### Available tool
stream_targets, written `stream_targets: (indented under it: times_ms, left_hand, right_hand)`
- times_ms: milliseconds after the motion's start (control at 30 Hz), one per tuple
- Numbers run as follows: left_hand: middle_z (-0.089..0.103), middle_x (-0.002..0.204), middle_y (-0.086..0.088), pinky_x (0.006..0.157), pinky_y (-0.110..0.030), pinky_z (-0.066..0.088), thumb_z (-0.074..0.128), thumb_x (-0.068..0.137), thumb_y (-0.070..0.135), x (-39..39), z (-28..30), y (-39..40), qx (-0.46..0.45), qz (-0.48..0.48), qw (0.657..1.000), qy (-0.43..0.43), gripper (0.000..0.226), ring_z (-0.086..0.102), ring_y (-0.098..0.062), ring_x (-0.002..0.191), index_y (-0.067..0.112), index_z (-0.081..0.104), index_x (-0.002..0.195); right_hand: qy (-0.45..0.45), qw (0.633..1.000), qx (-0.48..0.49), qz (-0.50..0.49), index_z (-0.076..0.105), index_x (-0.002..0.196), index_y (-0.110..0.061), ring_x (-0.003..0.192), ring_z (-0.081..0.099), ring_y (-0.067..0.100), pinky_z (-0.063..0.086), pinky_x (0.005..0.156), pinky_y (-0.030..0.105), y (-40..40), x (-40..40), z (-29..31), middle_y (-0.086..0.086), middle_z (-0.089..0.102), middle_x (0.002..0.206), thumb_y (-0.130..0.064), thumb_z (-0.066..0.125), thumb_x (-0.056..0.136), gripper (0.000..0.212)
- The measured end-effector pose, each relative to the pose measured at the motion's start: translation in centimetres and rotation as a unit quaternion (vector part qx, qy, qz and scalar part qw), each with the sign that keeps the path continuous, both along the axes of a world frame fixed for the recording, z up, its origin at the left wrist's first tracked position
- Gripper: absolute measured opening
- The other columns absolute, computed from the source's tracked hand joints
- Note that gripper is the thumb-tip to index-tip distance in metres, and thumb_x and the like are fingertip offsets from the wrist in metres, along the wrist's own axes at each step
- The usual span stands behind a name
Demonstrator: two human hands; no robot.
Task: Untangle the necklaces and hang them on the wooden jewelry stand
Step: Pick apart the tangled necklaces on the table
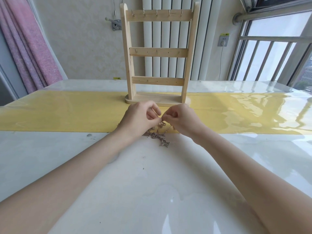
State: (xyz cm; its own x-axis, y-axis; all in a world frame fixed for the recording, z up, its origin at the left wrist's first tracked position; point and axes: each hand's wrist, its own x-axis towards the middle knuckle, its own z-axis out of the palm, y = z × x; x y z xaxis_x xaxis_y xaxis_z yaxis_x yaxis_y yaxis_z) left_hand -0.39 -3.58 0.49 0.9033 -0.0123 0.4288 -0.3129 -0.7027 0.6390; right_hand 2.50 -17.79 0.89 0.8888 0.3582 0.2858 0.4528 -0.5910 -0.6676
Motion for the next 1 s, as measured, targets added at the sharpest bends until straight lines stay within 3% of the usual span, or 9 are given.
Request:
stream_targets:
  times_ms: [133,267,400,500,633,767,900,1000]
  left_hand:
    - [0.066,0.069,0.009,0.069,-0.016,0.049,0.069,0.077,0.008,0.0,0.1,0.1,-0.003,0.023,1.0,0.011,0.01,0.061,-0.002,0.066,0.018,0.072,0.079]
    - [0.067,0.067,0.009,0.069,-0.02,0.051,0.07,0.077,0.011,-0.2,0.3,0.2,-0.005,0.028,1.0,0.012,0.011,0.062,-0.004,0.064,0.021,0.073,0.074]
    - [0.068,0.064,-0.005,0.066,-0.028,0.054,0.069,0.08,0.012,0.1,0.5,0.7,-0.128,0.019,0.989,0.067,0.015,0.059,-0.013,0.058,0.019,0.068,0.067]
    - [0.059,0.061,0.001,0.057,-0.019,0.052,0.064,0.085,0.008,0.0,0.6,0.4,-0.237,-0.004,0.966,0.103,0.017,0.052,-0.009,0.059,0.014,0.065,0.069]
    - [0.05,0.062,0.004,0.052,-0.017,0.044,0.059,0.087,0.007,-0.2,0.3,-0.2,-0.303,-0.025,0.947,0.107,0.019,0.045,-0.008,0.058,0.013,0.062,0.069]
    - [0.053,0.054,0.012,0.051,-0.02,0.042,0.062,0.086,0.006,0.3,0.5,0.3,-0.211,-0.029,0.976,0.038,0.022,0.044,-0.004,0.045,0.017,0.059,0.067]
    - [0.054,0.059,0.012,0.056,-0.015,0.04,0.066,0.08,0.01,0.1,0.3,0.1,-0.029,-0.029,0.999,-0.016,0.026,0.047,-0.001,0.051,0.027,0.055,0.065]
    - [0.052,0.057,0.011,0.058,-0.02,0.041,0.065,0.077,0.009,-0.1,0.1,0.0,0.052,-0.028,0.997,-0.047,0.027,0.048,-0.004,0.055,0.028,0.051,0.065]
  right_hand:
    - [0.09,0.993,0.072,0.013,0.06,0.076,-0.005,0.053,0.038,0.015,0.027,0.043,0.015,-0.1,-0.2,-0.1,0.002,0.044,0.056,-0.012,0.057,0.092,0.018]
    - [0.156,0.975,0.155,0.02,0.056,0.067,-0.005,0.052,0.038,0.016,0.032,0.052,0.022,-0.2,-0.2,0.0,0.005,0.042,0.059,-0.009,0.058,0.092,0.025]
    - [0.226,0.951,0.209,0.027,0.055,0.069,-0.005,0.057,0.038,0.015,0.034,0.052,0.02,-0.4,-0.3,0.2,0.005,0.042,0.066,-0.006,0.057,0.093,0.024]
    - [0.283,0.924,0.25,0.056,0.055,0.068,-0.006,0.058,0.039,0.014,0.035,0.055,0.022,-0.4,-0.3,0.3,0.005,0.043,0.067,-0.005,0.055,0.094,0.026]
    - [0.353,0.89,0.276,0.079,0.055,0.07,-0.005,0.056,0.039,0.014,0.035,0.049,0.022,-0.3,-0.4,0.5,0.006,0.043,0.065,-0.004,0.053,0.094,0.024]
    - [0.389,0.863,0.314,0.073,0.052,0.072,-0.005,0.054,0.039,0.013,0.036,0.043,0.019,-0.5,-0.2,0.8,0.005,0.044,0.064,-0.004,0.05,0.093,0.021]
    - [0.431,0.815,0.38,0.075,0.051,0.074,-0.007,0.053,0.038,0.011,0.033,0.042,0.017,-0.7,0.0,0.9,0.004,0.045,0.063,-0.007,0.045,0.092,0.018]
    - [0.446,0.815,0.361,0.081,0.051,0.071,-0.009,0.052,0.037,0.011,0.031,0.042,0.017,-0.7,-0.1,0.8,0.002,0.044,0.062,-0.01,0.044,0.091,0.02]
